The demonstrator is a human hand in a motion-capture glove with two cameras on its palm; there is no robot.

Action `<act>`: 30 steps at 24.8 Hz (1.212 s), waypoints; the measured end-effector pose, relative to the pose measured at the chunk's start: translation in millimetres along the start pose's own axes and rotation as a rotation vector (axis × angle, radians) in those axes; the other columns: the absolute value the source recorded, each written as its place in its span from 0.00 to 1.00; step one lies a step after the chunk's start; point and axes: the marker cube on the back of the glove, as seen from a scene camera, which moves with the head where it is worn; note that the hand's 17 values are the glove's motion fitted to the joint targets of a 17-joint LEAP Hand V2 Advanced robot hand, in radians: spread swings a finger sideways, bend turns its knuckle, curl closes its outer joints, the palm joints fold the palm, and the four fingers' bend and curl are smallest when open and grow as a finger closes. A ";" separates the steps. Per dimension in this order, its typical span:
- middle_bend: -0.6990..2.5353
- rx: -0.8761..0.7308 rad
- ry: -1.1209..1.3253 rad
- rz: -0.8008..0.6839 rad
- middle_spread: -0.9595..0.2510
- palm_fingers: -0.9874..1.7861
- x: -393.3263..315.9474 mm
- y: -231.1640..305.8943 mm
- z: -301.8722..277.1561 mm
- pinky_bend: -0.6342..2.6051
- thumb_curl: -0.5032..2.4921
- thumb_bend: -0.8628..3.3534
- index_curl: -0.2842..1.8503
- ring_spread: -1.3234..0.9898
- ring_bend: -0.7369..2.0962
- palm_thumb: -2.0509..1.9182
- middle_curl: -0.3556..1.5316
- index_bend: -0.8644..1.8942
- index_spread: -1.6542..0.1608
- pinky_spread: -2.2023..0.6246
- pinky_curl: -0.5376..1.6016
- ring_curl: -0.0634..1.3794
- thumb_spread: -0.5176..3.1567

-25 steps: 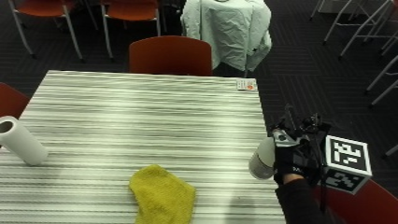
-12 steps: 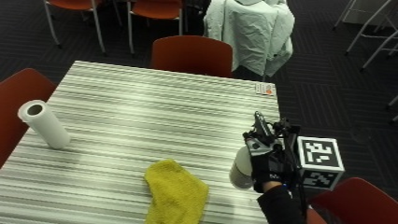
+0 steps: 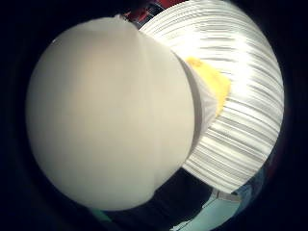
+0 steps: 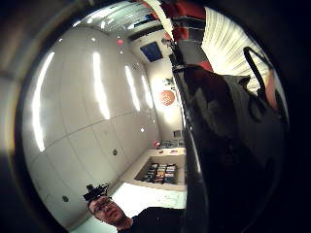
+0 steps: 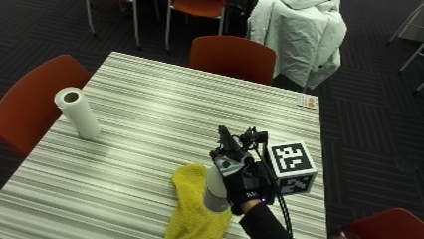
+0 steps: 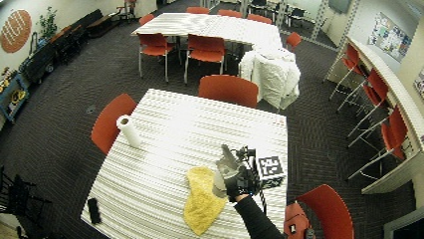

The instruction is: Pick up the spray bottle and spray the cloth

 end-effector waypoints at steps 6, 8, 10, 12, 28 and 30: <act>0.39 -0.030 0.045 0.042 0.77 0.67 4.0 -0.3 12.9 0.23 0.42 0.20 0.41 0.52 0.44 0.83 0.49 0.50 0.85 0.81 0.32 0.37 0.36; 0.39 -0.054 0.078 0.092 0.77 0.68 5.9 1.1 19.4 0.23 0.42 0.20 0.41 0.52 0.44 0.83 0.49 0.50 0.85 0.81 0.32 0.37 0.36; 0.39 -0.096 0.141 0.160 0.77 0.68 17.7 -1.0 26.0 0.24 0.42 0.20 0.41 0.52 0.44 0.83 0.49 0.49 0.85 0.80 0.32 0.38 0.36; 0.38 -0.150 0.231 0.244 0.77 0.69 40.5 -5.2 32.1 0.24 0.42 0.20 0.41 0.53 0.45 0.83 0.49 0.48 0.85 0.80 0.33 0.38 0.35; 0.38 -0.378 0.844 1.036 0.77 0.71 210.3 48.9 23.9 0.24 0.43 0.20 0.42 0.53 0.45 0.82 0.50 0.46 0.86 0.80 0.35 0.40 0.33; 0.38 -0.360 0.892 1.042 0.77 0.71 217.5 49.8 21.1 0.24 0.43 0.20 0.42 0.53 0.44 0.82 0.50 0.46 0.85 0.80 0.35 0.40 0.33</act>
